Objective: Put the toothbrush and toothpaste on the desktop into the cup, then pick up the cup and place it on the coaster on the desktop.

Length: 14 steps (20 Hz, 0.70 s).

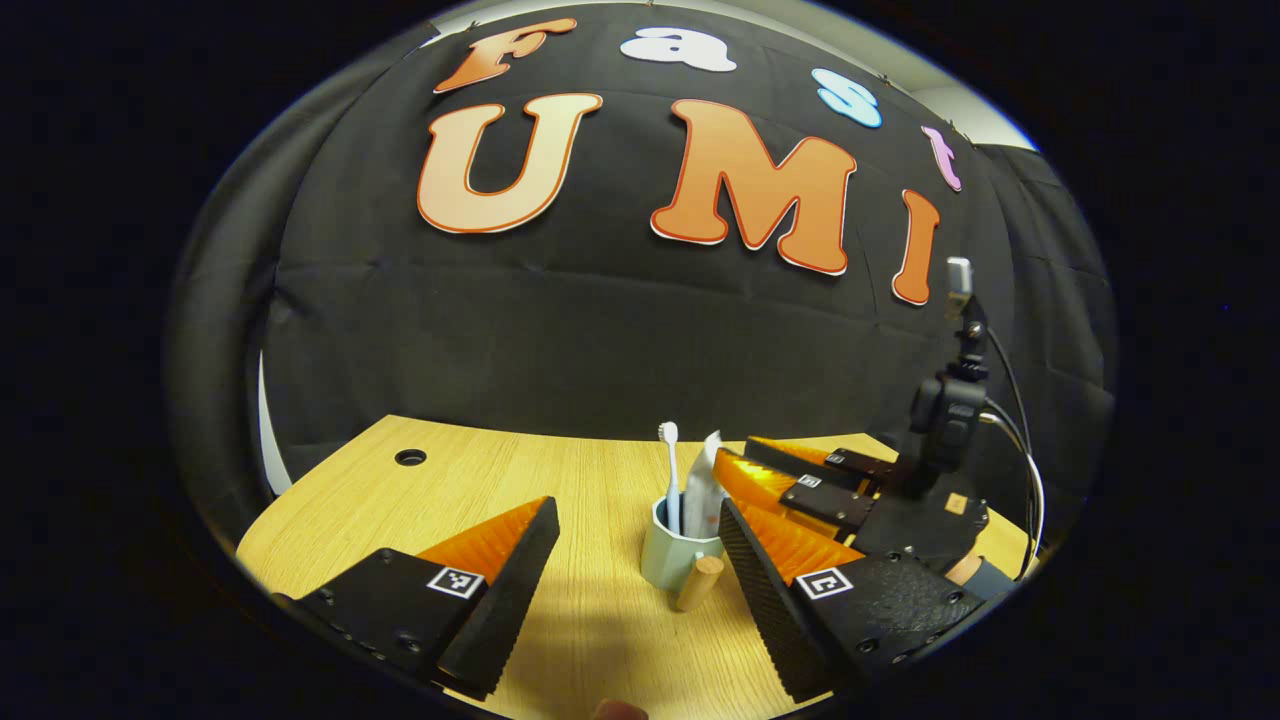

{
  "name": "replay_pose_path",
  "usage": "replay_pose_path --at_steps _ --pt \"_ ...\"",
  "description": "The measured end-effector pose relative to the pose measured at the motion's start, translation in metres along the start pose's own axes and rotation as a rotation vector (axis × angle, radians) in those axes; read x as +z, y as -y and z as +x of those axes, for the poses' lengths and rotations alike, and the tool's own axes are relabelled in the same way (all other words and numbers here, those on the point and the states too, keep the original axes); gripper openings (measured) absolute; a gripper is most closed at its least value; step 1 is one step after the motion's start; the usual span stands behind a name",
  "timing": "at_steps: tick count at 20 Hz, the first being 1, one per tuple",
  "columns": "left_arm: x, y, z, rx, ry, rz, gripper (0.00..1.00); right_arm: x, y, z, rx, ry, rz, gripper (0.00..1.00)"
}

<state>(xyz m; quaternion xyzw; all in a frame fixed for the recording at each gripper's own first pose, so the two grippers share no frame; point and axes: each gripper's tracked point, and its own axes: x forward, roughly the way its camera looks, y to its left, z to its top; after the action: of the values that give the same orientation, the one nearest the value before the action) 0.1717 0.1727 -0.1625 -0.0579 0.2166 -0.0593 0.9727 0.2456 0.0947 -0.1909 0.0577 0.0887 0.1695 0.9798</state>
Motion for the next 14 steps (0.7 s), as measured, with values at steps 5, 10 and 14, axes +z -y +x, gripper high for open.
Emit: replay_pose_path --at_steps 5,10,14 --pt "-0.012 0.014 0.012 -0.024 -0.046 0.008 0.97 0.039 0.007 -0.035 -0.016 0.064 -0.045 0.67" --pt "-0.028 0.024 0.02 -0.014 -0.101 0.022 0.97 0.063 0.021 -0.07 -0.05 0.077 -0.065 0.9" --pt "-0.043 0.031 0.033 -0.018 -0.168 0.023 0.97 0.068 0.037 -0.098 -0.086 0.067 -0.073 0.93"
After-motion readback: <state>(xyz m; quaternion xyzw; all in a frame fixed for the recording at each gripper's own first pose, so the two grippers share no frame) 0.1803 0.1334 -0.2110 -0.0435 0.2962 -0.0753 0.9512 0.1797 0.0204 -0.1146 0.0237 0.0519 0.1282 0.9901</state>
